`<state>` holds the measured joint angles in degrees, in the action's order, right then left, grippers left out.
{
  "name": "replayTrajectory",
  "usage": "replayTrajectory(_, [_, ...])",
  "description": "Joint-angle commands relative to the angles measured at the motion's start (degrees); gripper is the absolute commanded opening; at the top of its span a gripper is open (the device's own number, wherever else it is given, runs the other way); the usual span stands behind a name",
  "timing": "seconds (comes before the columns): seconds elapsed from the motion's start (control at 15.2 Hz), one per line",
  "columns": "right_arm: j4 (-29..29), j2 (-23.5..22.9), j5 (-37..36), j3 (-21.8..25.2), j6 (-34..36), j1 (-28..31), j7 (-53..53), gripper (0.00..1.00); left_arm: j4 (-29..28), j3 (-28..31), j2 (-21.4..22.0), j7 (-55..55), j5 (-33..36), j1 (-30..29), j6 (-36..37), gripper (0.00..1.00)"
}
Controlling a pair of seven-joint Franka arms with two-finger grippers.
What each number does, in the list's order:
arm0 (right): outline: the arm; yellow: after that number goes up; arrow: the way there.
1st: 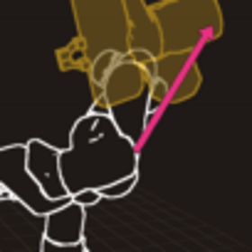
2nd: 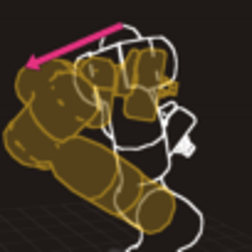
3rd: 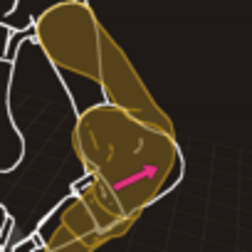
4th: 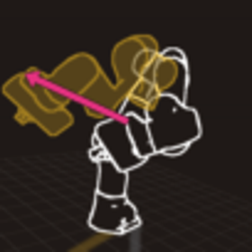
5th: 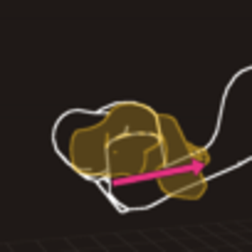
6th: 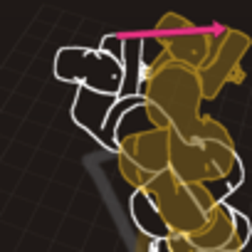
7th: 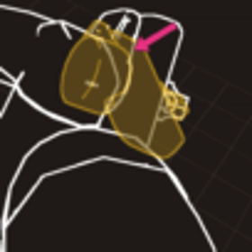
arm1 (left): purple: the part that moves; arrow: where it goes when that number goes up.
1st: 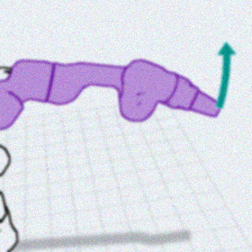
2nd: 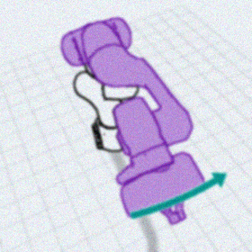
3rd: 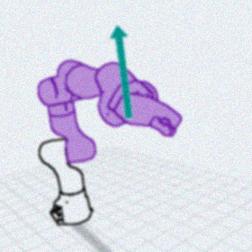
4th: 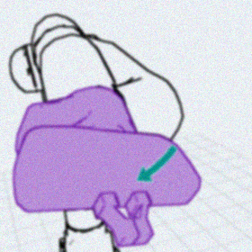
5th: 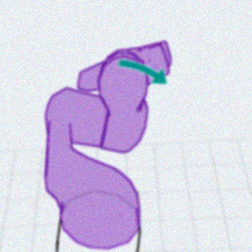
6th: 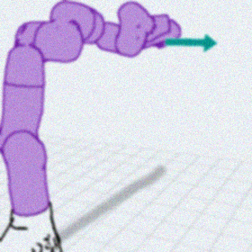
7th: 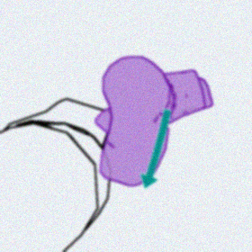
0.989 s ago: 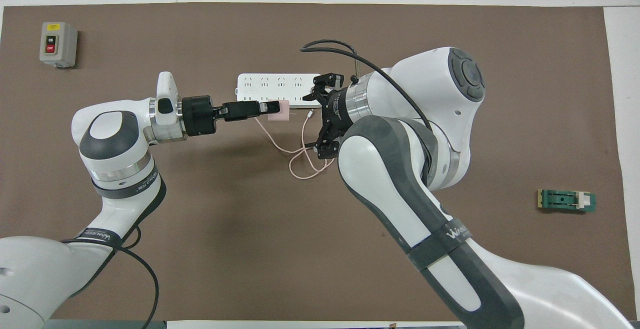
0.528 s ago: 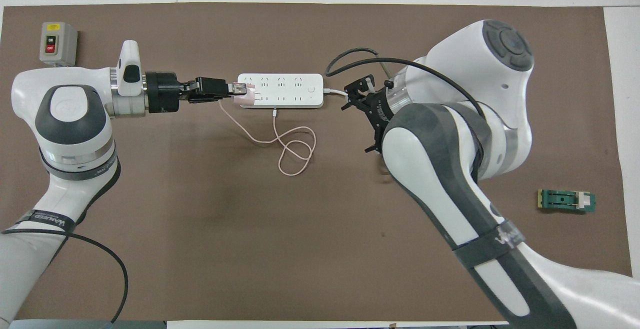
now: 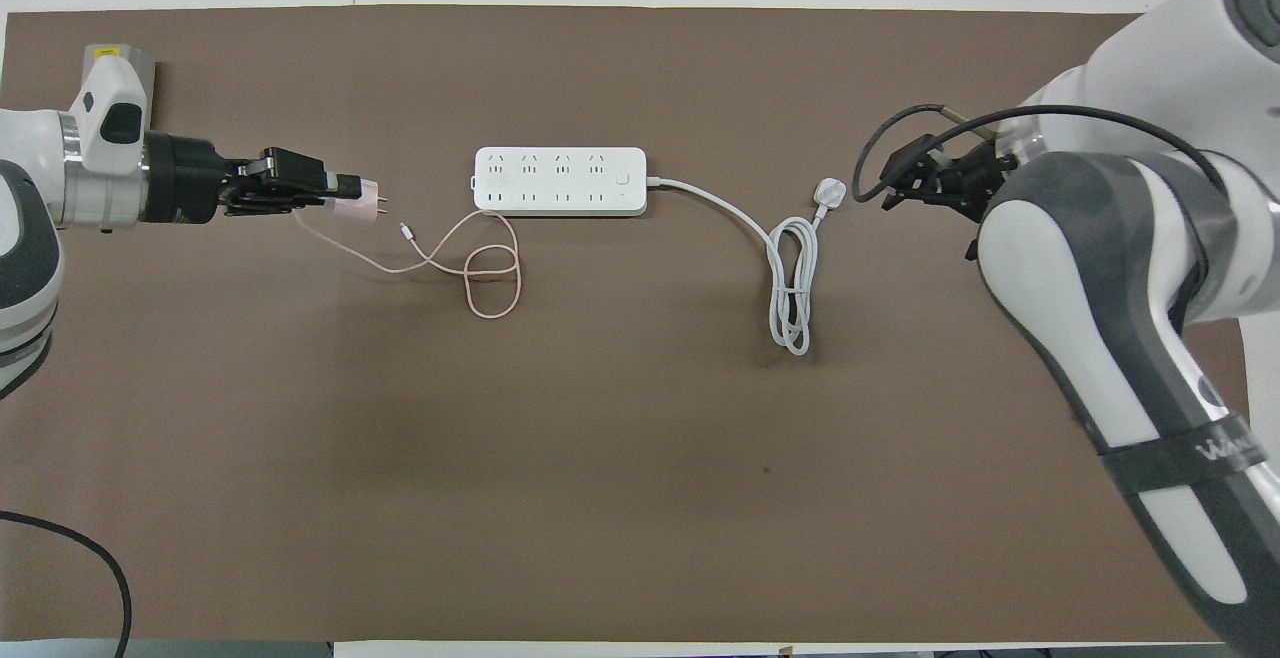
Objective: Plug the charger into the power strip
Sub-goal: 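Pull the charger away with the left gripper while the right gripper retracts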
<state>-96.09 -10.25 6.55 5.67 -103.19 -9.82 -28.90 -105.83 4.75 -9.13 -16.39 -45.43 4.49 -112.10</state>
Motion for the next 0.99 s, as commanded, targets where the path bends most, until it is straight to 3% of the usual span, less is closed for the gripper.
replayTrajectory(0.0, [-0.5,1.6,-4.8,-0.7,0.8,4.2,12.2,1.00,0.1,-0.4,0.9,3.7,5.0,-1.8,1.5,0.00])
replayTrajectory(0.53, [-0.7,5.5,-6.2,-0.7,3.7,5.8,16.0,1.00,5.1,0.5,-0.4,8.8,21.4,-1.9,3.5,0.00])
replayTrajectory(0.92, [-0.4,8.9,-8.9,-0.7,7.1,6.3,21.3,1.00,6.5,0.5,-0.8,13.0,27.3,-1.9,-0.7,0.00])
